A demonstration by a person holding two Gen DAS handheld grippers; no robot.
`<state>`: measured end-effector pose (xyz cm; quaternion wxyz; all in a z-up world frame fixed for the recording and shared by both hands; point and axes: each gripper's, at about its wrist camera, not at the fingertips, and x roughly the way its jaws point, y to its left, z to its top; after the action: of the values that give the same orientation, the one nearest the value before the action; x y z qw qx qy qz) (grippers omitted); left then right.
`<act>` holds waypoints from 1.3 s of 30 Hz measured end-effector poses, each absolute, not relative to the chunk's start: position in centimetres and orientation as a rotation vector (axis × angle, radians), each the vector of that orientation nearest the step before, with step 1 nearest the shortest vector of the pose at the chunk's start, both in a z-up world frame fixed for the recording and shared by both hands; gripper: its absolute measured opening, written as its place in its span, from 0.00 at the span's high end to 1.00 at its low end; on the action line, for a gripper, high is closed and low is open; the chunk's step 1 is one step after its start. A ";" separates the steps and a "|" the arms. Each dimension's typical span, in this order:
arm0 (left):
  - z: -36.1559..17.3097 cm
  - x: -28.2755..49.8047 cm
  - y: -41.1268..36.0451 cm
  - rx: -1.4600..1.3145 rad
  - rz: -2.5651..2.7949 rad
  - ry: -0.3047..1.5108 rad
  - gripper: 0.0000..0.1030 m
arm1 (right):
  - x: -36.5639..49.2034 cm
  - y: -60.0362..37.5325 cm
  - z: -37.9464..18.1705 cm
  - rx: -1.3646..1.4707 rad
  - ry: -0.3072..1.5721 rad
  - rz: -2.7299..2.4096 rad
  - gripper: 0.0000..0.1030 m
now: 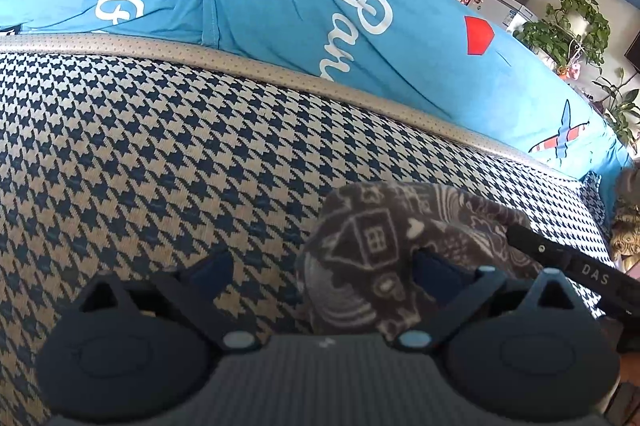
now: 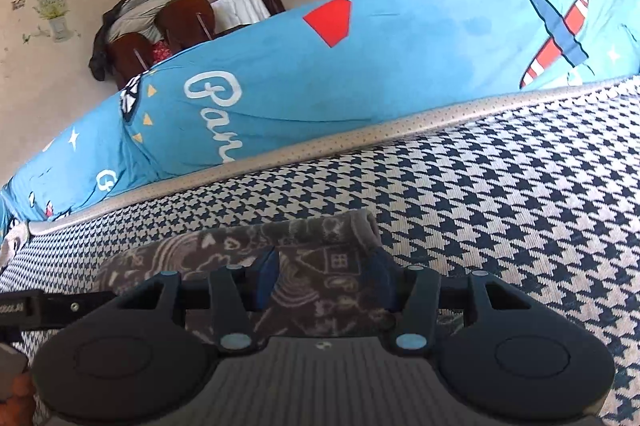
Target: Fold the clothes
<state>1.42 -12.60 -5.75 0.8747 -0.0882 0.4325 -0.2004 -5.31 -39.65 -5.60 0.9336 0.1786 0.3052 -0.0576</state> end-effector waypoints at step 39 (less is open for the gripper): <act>-3.1 -6.6 -8.6 -0.207 -0.487 0.890 0.00 | -16.6 -41.5 -2.3 0.451 0.642 -0.405 0.27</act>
<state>-6.60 -8.58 -3.12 0.8691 -0.0989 0.4252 -0.2326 -16.59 -41.54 -2.34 0.9041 0.2185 0.3105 -0.1961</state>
